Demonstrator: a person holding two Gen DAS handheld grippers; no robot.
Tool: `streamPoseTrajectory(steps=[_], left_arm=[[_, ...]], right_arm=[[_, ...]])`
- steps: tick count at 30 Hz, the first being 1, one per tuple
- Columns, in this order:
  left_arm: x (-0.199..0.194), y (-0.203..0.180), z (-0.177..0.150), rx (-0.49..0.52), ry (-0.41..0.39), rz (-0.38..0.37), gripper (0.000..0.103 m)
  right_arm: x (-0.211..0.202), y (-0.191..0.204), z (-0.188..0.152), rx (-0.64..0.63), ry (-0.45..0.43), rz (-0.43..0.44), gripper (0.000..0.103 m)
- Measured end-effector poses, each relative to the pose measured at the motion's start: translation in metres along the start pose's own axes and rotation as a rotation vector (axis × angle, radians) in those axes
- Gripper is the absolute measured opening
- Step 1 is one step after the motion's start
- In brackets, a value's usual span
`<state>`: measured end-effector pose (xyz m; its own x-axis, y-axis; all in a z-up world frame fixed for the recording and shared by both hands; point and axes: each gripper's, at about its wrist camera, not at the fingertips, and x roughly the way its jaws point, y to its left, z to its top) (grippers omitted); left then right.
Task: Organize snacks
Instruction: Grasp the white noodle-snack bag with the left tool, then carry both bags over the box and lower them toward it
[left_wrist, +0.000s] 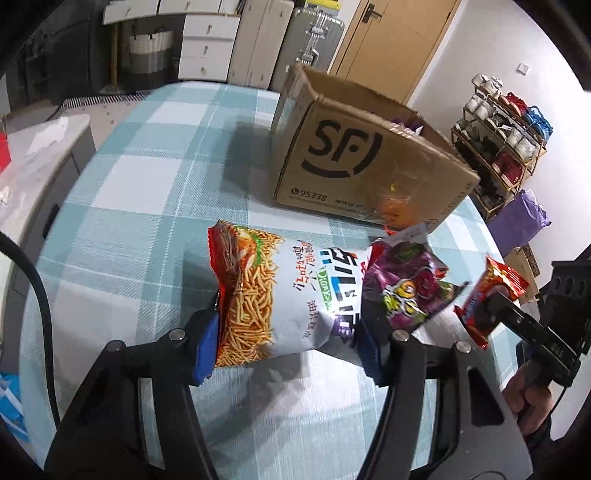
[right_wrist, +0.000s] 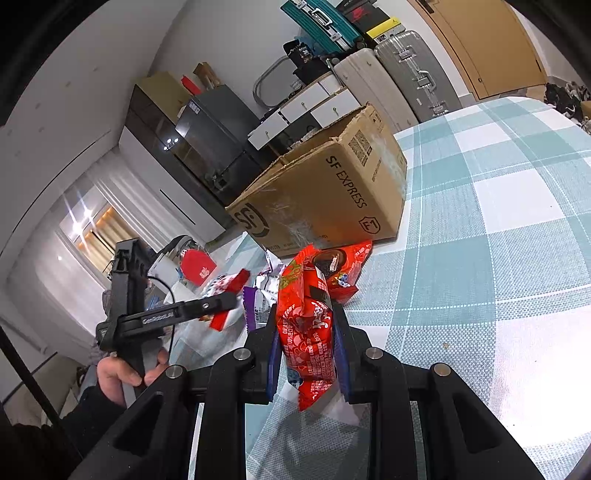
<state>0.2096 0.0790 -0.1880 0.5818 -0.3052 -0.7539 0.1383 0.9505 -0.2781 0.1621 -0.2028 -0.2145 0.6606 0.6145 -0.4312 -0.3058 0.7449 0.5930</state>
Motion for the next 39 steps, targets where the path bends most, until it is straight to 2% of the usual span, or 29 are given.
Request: streamPoseTrajectory(steps=[4,8,12,16,21,28,33,39], left_arm=[[-0.020,-0.014,-0.009,0.032,-0.045,0.030,0.059],[-0.042,-0.022,-0.016,0.020,-0.069,-0.038,0.059],[-0.060,-0.036,-0.021,0.050,-0.097,-0.047,0.059],[-0.075,-0.044,-0.022,0.051,-0.112,-0.066,0.059],[-0.094,-0.054,-0.019,0.060,-0.134,-0.108,0.059],[-0.129,-0.062,0.004,0.065,-0.156,-0.160,0.059],[-0.154,-0.077,0.026,0.126,-0.188,-0.137,0.059],[-0.182,-0.101,0.063,0.233,-0.224,-0.107,0.059]], right_arm=[[-0.002,0.002,-0.002,-0.005,-0.003,0.003,0.025],[0.000,0.004,-0.001,-0.013,0.012,-0.009,0.025],[-0.006,0.001,0.000,0.063,0.021,0.026,0.025],[-0.022,0.016,0.012,0.034,-0.010,0.021,0.025],[-0.036,0.038,0.032,0.009,-0.030,0.057,0.025],[-0.055,0.070,0.075,0.014,-0.083,0.171,0.025],[-0.064,0.101,0.107,-0.050,-0.078,0.207,0.025],[-0.075,0.130,0.145,-0.139,-0.106,0.187,0.025]])
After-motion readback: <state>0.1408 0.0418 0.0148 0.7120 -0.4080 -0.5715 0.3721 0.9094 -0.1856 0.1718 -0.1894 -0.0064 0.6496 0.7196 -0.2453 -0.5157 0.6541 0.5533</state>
